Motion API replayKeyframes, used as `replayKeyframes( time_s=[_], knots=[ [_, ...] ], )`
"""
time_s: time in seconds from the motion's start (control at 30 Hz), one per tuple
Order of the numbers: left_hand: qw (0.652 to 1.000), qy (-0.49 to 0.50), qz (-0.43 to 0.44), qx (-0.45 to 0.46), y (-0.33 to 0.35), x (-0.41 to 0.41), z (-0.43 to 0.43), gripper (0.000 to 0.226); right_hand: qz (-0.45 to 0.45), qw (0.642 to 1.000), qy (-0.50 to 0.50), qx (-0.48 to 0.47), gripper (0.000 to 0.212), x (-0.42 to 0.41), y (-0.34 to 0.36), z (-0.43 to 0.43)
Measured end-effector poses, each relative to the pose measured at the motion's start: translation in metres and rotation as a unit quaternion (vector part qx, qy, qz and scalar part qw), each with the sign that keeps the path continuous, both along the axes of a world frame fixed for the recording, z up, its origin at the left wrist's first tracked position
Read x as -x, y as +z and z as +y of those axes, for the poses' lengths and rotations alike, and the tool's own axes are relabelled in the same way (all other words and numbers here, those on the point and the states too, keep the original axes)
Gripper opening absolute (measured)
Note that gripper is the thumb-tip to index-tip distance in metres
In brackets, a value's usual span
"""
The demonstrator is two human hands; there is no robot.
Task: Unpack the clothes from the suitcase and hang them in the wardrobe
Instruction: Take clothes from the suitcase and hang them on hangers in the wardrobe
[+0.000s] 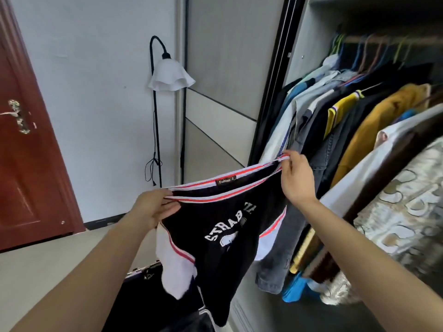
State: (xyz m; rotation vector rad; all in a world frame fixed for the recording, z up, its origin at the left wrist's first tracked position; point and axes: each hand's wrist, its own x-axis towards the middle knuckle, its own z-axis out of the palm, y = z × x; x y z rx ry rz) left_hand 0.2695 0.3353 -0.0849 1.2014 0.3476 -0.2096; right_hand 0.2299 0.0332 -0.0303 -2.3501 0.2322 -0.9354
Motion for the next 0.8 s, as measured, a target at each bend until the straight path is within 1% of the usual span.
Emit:
replayKeyframes(
  time_s=[0.07, 0.1, 0.2, 0.27, 0.3, 0.33, 0.37, 0.43, 0.47, 0.5, 0.57, 0.6, 0.63, 0.73, 0.8],
  knots=[
    [0.999, -0.031, -0.039, -0.004, 0.027, -0.007, -0.008, 0.007, 0.065, 0.992, -0.059, 0.090, 0.029, 0.000, -0.004, -0.025],
    [0.997, -0.048, -0.058, -0.013, 0.039, -0.009, -0.015, 0.003, 0.093, 0.987, -0.078, 0.106, 0.028, 0.001, -0.001, -0.035],
    [0.993, -0.064, -0.097, -0.016, 0.072, -0.016, -0.041, 0.005, 0.126, 0.986, -0.100, 0.053, 0.023, 0.008, 0.021, -0.055],
    [0.990, -0.066, -0.122, 0.002, 0.095, -0.022, -0.064, 0.005, 0.104, 0.989, -0.109, -0.003, 0.021, 0.012, 0.039, -0.067],
    [0.988, -0.068, -0.135, 0.014, 0.107, -0.027, -0.078, 0.006, 0.093, 0.990, -0.097, -0.050, 0.018, 0.017, 0.050, -0.074],
    [0.988, -0.063, -0.142, 0.021, 0.114, -0.028, -0.086, 0.006, 0.107, 0.988, -0.072, -0.089, 0.014, 0.021, 0.055, -0.075],
    [0.986, -0.068, -0.148, 0.024, 0.120, -0.032, -0.097, 0.005, 0.131, 0.984, -0.051, -0.106, 0.015, 0.027, 0.061, -0.080],
    [0.985, -0.099, -0.140, 0.021, 0.128, -0.039, -0.121, 0.012, 0.191, 0.977, -0.040, -0.081, 0.019, 0.042, 0.070, -0.093],
    [0.984, -0.113, -0.134, 0.020, 0.134, -0.040, -0.133, 0.015, 0.192, 0.977, -0.056, -0.069, 0.019, 0.052, 0.077, -0.100],
    [0.984, -0.114, -0.133, 0.024, 0.137, -0.042, -0.141, 0.015, 0.172, 0.980, -0.070, -0.070, 0.020, 0.058, 0.083, -0.106],
    [0.983, -0.102, -0.145, 0.049, 0.147, -0.048, -0.158, 0.009, 0.115, 0.982, -0.077, -0.125, 0.022, 0.073, 0.094, -0.122],
    [0.982, -0.093, -0.154, 0.057, 0.151, -0.049, -0.165, 0.005, 0.106, 0.981, -0.070, -0.148, 0.021, 0.079, 0.099, -0.127],
    [0.980, -0.094, -0.164, 0.055, 0.154, -0.051, -0.172, 0.006, 0.113, 0.979, -0.062, -0.158, 0.019, 0.085, 0.103, -0.133],
    [0.978, -0.136, -0.155, 0.041, 0.155, -0.048, -0.202, 0.011, 0.200, 0.970, -0.071, -0.116, 0.017, 0.108, 0.112, -0.154],
    [0.970, -0.178, -0.156, 0.054, 0.164, -0.040, -0.225, 0.014, 0.229, 0.963, -0.085, -0.114, 0.014, 0.120, 0.120, -0.169]
  ],
)
